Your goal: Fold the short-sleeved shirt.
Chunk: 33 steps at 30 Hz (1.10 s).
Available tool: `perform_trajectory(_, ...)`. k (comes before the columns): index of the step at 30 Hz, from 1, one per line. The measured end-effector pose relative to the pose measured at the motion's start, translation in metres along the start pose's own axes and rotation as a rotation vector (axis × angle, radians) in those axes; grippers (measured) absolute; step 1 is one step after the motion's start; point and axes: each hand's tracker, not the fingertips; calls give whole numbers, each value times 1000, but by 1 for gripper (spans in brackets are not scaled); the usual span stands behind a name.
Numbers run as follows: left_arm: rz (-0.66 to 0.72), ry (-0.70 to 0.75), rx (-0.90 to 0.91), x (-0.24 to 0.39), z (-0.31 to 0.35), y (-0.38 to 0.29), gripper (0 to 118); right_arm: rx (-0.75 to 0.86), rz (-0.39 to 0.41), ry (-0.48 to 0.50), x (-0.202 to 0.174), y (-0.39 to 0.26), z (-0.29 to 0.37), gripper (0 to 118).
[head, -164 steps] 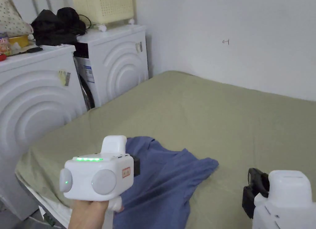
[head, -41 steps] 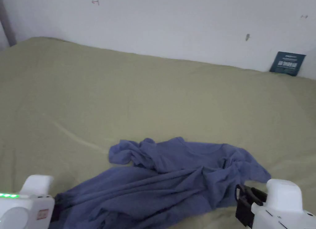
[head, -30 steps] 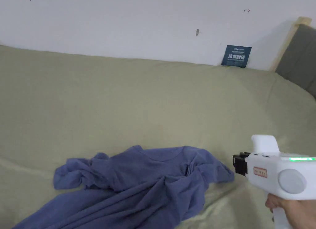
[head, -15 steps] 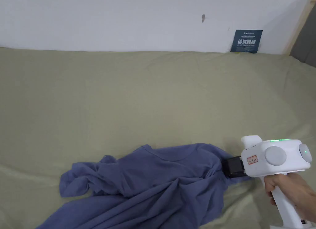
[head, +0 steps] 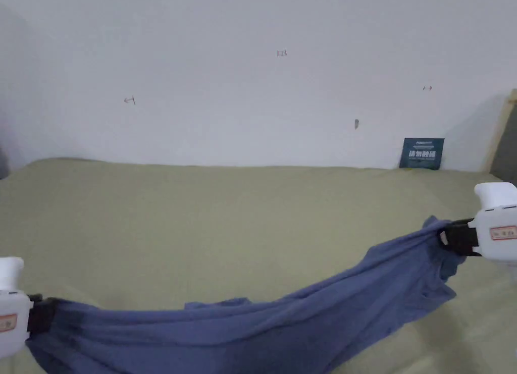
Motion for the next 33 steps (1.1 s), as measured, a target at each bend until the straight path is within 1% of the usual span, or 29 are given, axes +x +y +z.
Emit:
perform_trajectory(3, -40, 104, 81, -2, 22, 38, 0, 54, 6, -12, -2, 25, 37, 6)
perform_trajectory(6, -49, 104, 112, -1, 38, 70, 0, 100, 3, -52, 0, 44, 61, 6)
perform_trajectory(8, -53, 119, 137, 6, 48, 91, 0, 136, -4, -53, 0, 56, 76, 6)
perform_trajectory(10, -86, 141, 158, 15, 53, 109, 0, 154, -9, -66, -1, 66, 82, 6)
perform_trajectory(13, -115, 159, 170, 28, 54, 135, 0, 157, 14, -100, -4, 81, 84, 6)
perform_trajectory(14, -96, 160, 179, 30, 54, 145, 0, 155, 23, -118, -5, 89, 83, 6)
perform_trajectory(19, -98, 172, 207, 47, 42, 186, 0, 190, 3, -163, 4, 122, 67, 6)
perform_trajectory(22, -95, 174, 225, 56, 31, 216, 0, 222, -39, -170, 14, 147, 57, 6)
perform_trajectory(26, -53, 154, 248, 66, 16, 253, 0, 235, -45, -198, 24, 180, 33, 6)
perform_trajectory(31, -77, 175, 262, 80, -16, 291, 1, 245, -25, -225, 34, 213, -1, 6)
perform_trajectory(33, -83, 189, 272, 85, -32, 301, 1, 256, -36, -231, 37, 225, -18, 6)
